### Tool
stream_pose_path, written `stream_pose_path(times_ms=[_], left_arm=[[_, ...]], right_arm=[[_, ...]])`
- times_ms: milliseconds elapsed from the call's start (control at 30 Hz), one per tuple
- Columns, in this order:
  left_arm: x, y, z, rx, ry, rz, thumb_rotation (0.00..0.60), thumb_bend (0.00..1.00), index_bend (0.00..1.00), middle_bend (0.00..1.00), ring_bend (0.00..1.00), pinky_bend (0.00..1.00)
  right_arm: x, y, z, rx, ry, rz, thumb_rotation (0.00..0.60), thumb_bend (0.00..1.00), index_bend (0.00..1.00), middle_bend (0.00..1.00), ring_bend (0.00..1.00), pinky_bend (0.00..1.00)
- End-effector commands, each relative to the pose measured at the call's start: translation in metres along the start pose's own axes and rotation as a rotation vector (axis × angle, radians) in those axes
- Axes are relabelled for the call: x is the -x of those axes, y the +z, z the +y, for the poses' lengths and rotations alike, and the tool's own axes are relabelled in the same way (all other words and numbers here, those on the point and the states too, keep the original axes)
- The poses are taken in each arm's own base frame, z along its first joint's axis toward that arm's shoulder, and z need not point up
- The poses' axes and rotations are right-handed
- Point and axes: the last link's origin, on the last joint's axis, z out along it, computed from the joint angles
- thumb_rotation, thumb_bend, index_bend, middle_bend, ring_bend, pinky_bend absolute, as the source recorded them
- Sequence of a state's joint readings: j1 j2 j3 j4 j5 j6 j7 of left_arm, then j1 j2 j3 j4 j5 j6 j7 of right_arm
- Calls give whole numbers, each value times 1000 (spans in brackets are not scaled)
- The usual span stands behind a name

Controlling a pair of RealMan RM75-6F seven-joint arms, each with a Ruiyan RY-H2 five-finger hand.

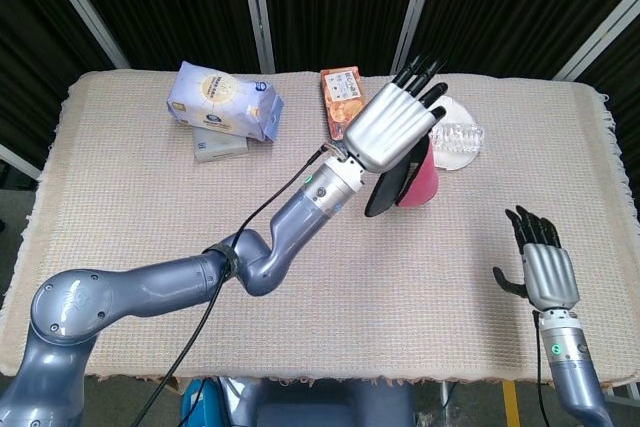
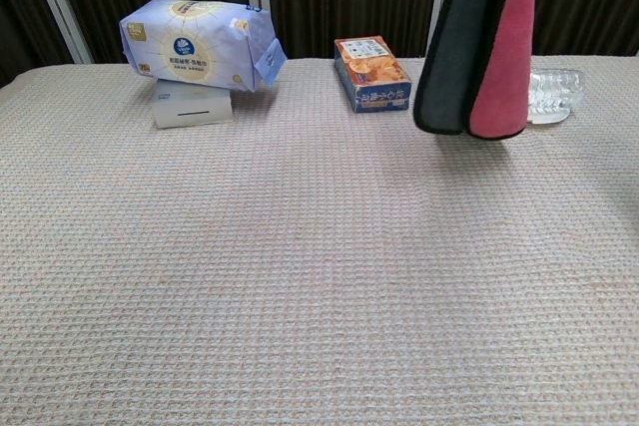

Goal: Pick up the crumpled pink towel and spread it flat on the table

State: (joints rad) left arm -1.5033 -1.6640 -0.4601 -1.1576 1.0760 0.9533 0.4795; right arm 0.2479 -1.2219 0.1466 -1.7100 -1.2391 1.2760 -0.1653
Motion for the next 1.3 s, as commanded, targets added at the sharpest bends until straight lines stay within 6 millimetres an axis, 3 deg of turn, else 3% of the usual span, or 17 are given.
stream_pose_path(times_ms=[33, 267, 433, 733, 1033, 1300], left_arm=[[7, -8, -9, -2, 10, -20, 600, 483, 561, 263, 0, 19], [19, -25, -32, -10, 50, -73, 600, 484, 561, 268, 0, 19], [18, -24, -27, -21, 18, -86, 600, 483, 562, 272, 0, 21], [9, -4, 16, -33, -45, -72, 600, 483, 564, 283, 0, 29], [13, 7, 66, -38, -63, -82, 600, 483, 562, 287, 0, 29], [14, 13, 91, -68, -65, -67, 600, 484, 562, 290, 0, 29]], right_arm=[[1, -1, -1, -2, -1, -2, 600, 308, 0, 0, 0, 0], [6, -2, -8, -20, -1, -16, 600, 308, 0, 0, 0, 0], [11, 0, -28, -62, 15, -24, 600, 307, 0, 0, 0, 0], [15, 7, -63, -95, 60, -40, 600, 308, 0, 0, 0, 0], [17, 19, -77, -32, 125, -28, 600, 308, 0, 0, 0, 0], [21, 25, -99, 14, 246, -20, 600, 307, 0, 0, 0, 0]])
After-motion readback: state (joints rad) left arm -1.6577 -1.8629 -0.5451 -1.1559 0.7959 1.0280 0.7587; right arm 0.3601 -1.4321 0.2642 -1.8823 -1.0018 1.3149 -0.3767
